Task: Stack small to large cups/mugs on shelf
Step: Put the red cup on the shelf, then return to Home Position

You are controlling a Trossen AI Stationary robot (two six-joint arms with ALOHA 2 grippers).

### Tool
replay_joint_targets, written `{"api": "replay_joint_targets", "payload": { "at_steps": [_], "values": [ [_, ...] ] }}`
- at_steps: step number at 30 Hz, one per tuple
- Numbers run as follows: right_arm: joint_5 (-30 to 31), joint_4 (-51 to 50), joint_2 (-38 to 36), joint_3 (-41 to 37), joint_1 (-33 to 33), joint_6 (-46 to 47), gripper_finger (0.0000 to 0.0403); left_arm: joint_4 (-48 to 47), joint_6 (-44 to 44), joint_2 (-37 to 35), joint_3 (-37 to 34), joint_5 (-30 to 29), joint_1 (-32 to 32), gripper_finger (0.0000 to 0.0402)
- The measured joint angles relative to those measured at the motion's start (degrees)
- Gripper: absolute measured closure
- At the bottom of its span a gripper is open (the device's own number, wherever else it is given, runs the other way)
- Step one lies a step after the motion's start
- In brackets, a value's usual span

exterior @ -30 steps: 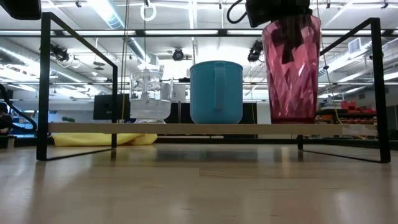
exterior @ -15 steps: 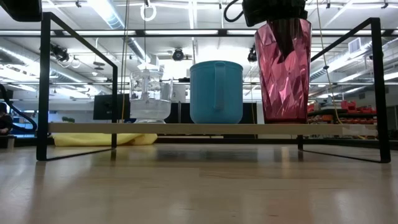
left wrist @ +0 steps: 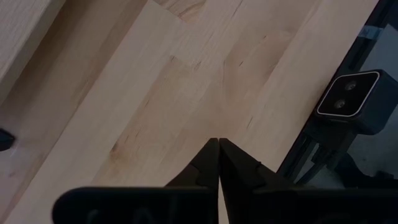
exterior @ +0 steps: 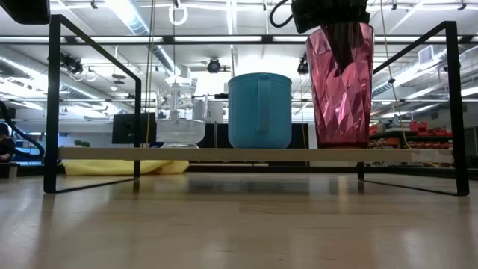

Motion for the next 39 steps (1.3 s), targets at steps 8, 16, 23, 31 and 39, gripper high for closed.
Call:
{"api": "replay_joint_targets", "payload": {
  "at_steps": [8, 16, 23, 31, 39],
  "values": [
    [-0.02, -1.38, -1.05, 0.06, 0.11, 1.39, 0.0292, 0.0, -0.26, 0.0, 0.0, 0.0, 0.02, 0.0378],
    [0.2, -1.33, -7.85, 0.21, 0.13, 3.76, 0.0288, 0.12, -0.35, 0.0, 0.0, 0.0, 0.26, 0.0391],
    [-0.29, -1.52, -17.16, 0.21, 0.55, 8.65, 0.0288, 0.04, -0.33, 0.0, 0.0, 0.0, 0.39, 0.0376],
    [-0.28, 1.8, -29.48, 0.23, 5.75, 23.21, 0.0288, 0.81, -5.85, 0.0, 0.0, 1.1, 0.59, 0.0372],
    [14.35, 18.07, -34.82, 0.23, 26.65, 23.54, 0.0288, 3.22, -7.96, 0.0, 0.0, 4.01, 0.15, 0.0385]
  ]
}}
